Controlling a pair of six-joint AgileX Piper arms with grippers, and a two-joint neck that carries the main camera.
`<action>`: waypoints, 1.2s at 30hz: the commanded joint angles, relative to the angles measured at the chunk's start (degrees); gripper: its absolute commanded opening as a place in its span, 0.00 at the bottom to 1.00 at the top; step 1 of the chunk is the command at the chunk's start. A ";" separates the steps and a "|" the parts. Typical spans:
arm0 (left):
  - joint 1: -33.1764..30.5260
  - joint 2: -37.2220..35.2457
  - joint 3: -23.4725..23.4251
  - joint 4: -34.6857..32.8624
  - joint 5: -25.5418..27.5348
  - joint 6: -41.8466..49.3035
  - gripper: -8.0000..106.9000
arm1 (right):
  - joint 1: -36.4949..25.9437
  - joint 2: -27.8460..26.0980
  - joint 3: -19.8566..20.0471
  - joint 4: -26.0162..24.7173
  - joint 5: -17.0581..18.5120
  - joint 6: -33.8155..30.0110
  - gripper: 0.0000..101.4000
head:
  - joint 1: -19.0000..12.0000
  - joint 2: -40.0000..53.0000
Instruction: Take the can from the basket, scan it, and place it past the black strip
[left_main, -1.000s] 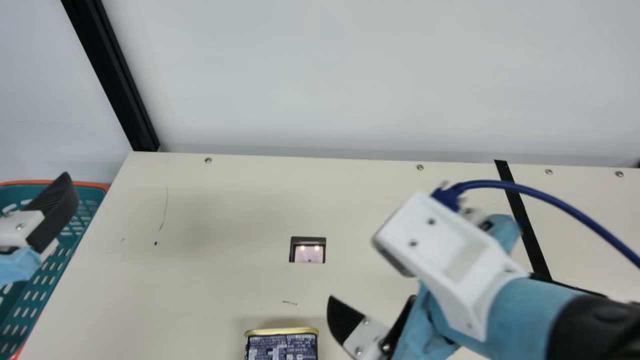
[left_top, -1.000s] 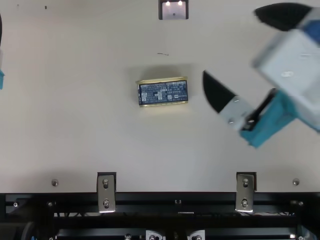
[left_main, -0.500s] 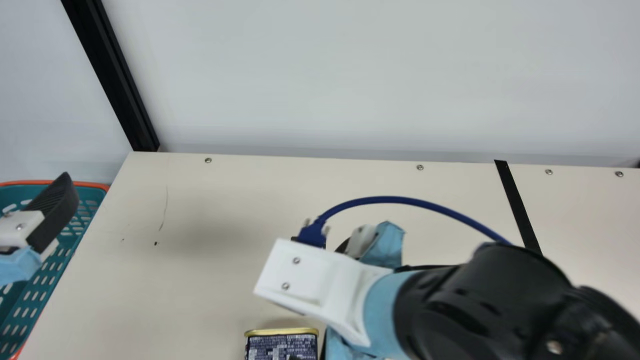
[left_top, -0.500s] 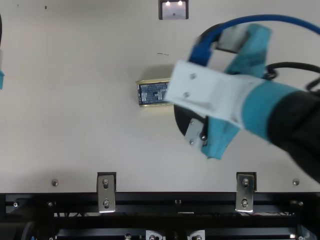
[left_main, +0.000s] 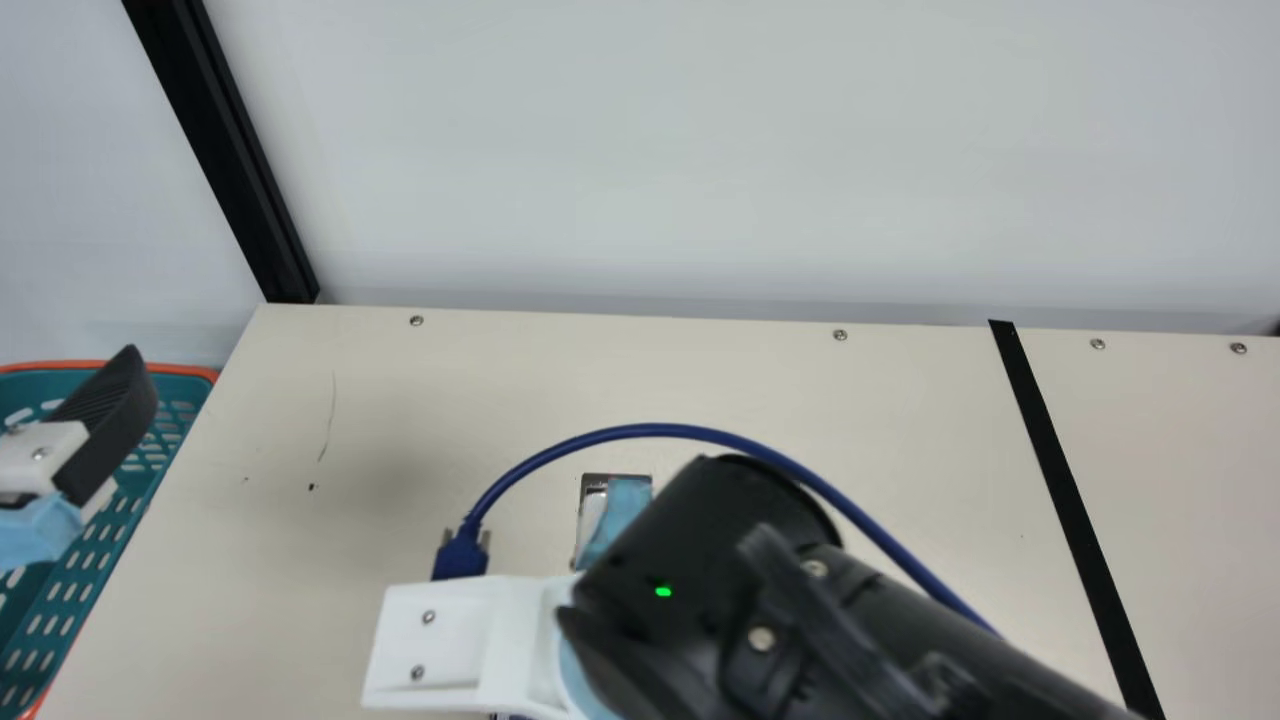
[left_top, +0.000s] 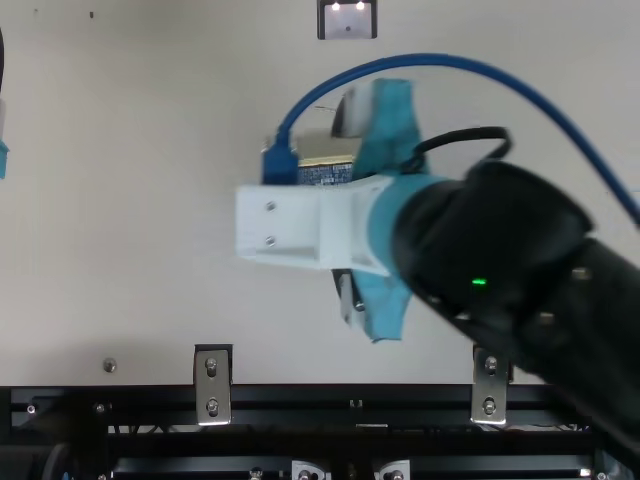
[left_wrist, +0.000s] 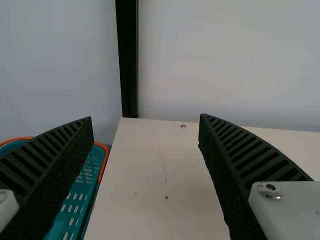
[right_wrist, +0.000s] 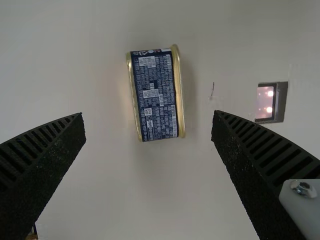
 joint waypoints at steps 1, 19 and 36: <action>0.00 0.00 0.00 0.00 0.00 0.00 0.85 | 0.66 1.47 -1.57 -0.27 1.27 -0.67 1.00 | -0.70 -0.21; 0.00 0.00 0.00 0.00 0.00 0.00 0.85 | 3.43 9.41 -9.79 -1.81 5.94 -4.58 1.00 | -0.70 -0.21; 0.00 0.00 0.00 0.00 0.00 0.00 0.85 | 3.72 10.84 -11.07 -1.44 5.93 -4.75 1.00 | -0.70 -0.21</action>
